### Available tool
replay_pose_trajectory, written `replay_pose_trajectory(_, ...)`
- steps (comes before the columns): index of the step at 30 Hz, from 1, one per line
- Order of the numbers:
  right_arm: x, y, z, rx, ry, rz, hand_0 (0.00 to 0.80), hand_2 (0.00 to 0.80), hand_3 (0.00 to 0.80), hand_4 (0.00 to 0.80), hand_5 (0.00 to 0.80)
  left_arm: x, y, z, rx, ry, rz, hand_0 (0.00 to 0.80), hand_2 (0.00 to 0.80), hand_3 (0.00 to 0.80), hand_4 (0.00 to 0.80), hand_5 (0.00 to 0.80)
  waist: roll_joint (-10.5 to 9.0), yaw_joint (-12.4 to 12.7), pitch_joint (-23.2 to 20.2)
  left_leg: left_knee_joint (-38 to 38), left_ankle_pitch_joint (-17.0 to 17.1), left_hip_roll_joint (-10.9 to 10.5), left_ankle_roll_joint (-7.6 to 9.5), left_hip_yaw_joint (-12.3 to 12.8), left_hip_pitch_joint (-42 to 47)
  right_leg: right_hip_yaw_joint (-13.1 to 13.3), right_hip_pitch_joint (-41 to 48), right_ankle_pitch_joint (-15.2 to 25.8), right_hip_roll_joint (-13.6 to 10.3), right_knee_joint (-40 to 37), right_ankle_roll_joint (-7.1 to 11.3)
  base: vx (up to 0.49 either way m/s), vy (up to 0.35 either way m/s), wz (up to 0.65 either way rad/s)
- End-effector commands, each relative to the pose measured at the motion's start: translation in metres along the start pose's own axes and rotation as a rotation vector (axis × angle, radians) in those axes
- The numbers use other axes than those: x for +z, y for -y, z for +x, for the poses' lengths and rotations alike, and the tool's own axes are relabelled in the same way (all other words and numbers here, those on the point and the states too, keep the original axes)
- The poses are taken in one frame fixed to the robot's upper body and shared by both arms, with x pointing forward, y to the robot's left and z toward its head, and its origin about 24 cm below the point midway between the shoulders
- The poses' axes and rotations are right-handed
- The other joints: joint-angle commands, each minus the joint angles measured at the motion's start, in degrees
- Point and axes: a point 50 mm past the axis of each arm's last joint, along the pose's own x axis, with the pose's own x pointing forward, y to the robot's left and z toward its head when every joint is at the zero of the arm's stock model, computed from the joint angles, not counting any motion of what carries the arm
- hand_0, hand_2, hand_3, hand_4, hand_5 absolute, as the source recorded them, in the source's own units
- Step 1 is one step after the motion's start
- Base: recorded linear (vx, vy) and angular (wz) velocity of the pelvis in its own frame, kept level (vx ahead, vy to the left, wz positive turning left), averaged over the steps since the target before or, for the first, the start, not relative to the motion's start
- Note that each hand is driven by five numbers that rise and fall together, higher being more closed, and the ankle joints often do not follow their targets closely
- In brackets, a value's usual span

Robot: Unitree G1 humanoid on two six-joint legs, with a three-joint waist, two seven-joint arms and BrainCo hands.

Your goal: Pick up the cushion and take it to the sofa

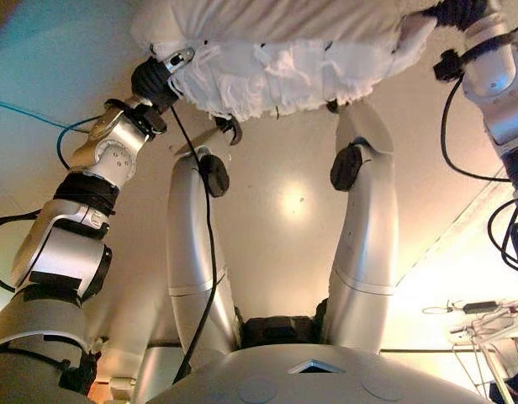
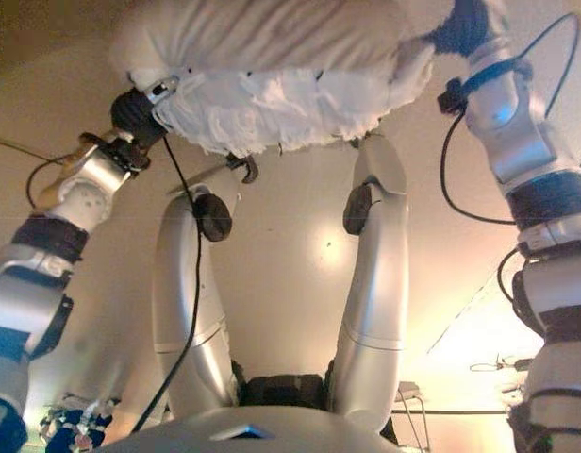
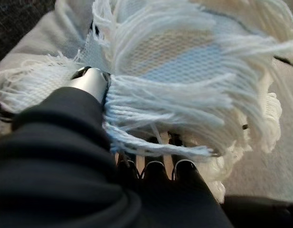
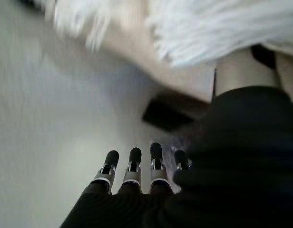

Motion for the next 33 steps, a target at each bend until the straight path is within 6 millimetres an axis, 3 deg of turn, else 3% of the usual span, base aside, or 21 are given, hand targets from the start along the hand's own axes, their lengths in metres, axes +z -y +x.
replay_pose_trajectory(1, 0.017, 0.005, -0.002, 0.018, 0.171, -0.177, 0.0, 0.0, 0.0, 0.0, 0.0, -0.023, 0.03, 0.007, -0.178, -0.011, -0.035, 0.8, 0.8, 0.8, 0.8, 0.8, 5.73, -1.29, -0.49, -11.89, 8.27, 1.11, -6.31, -6.69, -1.6, 0.73, 2.23, -6.3, -1.51, 3.67, 4.53, -0.002, 0.046, -0.05)
replay_pose_trajectory(4, 0.03, -0.006, 0.0, 0.128, 0.291, -0.313, 0.0, 0.0, 0.0, 0.0, 0.0, -0.021, 0.028, 0.007, -0.185, -0.002, -0.039, 0.8, 0.8, 0.8, 0.8, 0.8, 7.03, -1.27, -0.49, -11.9, 7.88, 1.43, -6.47, -6.28, -1.6, 0.92, 2.21, -6.75, -1.83, 3.21, 4.8, 0.026, 0.085, 0.0)
replay_pose_trajectory(7, 0.03, -0.001, 0.004, 0.103, 0.263, -0.323, 0.0, 0.0, 0.0, 0.0, 0.0, -0.016, 0.027, 0.007, -0.181, 0.005, -0.039, 0.8, 0.8, 0.8, 0.8, 0.8, 7.99, -1.32, -0.49, -11.54, 7.52, 1.83, -6.7, -5.84, -1.6, 1.06, 2.2, -7.26, -2.04, 3.37, 4.74, 0.024, 0.059, 0.01)
replay_pose_trajectory(16, -0.023, 0.036, -0.001, -0.1, -0.034, -0.411, 0.0, 0.0, 0.0, 0.0, 0.0, -0.005, 0.009, -0.003, -0.146, 0.017, -0.03, 0.8, 0.8, 0.8, 0.8, 0.8, 7.88, -1.38, -0.49, -11.98, 6.96, 2.75, -6.9, -5.55, -1.61, 0.34, 2.19, -7.73, -2.69, 3.19, 4.47, 0.009, -0.006, 0.0)
replay_pose_trajectory(25, -0.065, 0.066, -0.027, -0.149, -0.258, -0.492, 0.0, 0.0, 0.0, 0.0, 0.0, 0.011, -0.003, -0.013, -0.108, 0.01, 0.028, 0.8, 0.8, 0.8, 0.8, 0.8, 5.62, -1.66, -0.49, -12.83, 6.43, 2.81, -6.76, -6.15, -1.62, -1.08, 2.19, -7.34, -2.91, 2.22, 4.47, 0.014, -0.073, -0.02)
replay_pose_trajectory(33, -0.089, 0.091, -0.059, -0.26, -0.417, -0.52, 0.0, 0.0, 0.0, 0.0, 0.0, 0.017, -0.013, -0.028, -0.069, 0.029, 0.044, 0.8, 0.8, 0.8, 0.8, 0.8, 4.92, -2.68, -0.49, -13.11, 5.83, 3.04, -6.49, -6.18, -1.62, -1.37, 2.19, -7.59, -2.16, 1.49, 4.14, 0.018, -0.024, -0.03)
